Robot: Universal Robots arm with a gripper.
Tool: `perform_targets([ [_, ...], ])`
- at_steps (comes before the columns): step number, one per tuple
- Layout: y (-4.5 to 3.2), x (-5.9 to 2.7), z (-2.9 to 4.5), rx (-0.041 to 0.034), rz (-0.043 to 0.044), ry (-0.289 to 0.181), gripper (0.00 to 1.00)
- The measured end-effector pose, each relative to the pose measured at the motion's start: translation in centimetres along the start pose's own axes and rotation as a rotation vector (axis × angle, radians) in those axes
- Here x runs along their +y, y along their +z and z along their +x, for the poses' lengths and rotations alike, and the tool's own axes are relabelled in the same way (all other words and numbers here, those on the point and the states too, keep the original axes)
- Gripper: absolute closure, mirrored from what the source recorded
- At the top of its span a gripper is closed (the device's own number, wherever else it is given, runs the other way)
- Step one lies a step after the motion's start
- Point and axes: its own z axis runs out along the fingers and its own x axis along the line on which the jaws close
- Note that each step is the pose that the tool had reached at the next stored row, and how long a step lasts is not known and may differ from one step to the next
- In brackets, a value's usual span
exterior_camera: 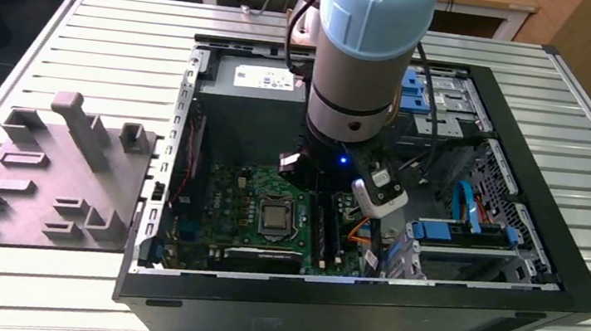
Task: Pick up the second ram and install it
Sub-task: 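Insert the second ram into the second slot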
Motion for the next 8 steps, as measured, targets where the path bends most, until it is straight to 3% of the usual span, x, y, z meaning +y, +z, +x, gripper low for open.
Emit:
perform_targets([
  [8,0.16,-0.02,0.02,0.0001,0.0014,0.000,0.89],
])
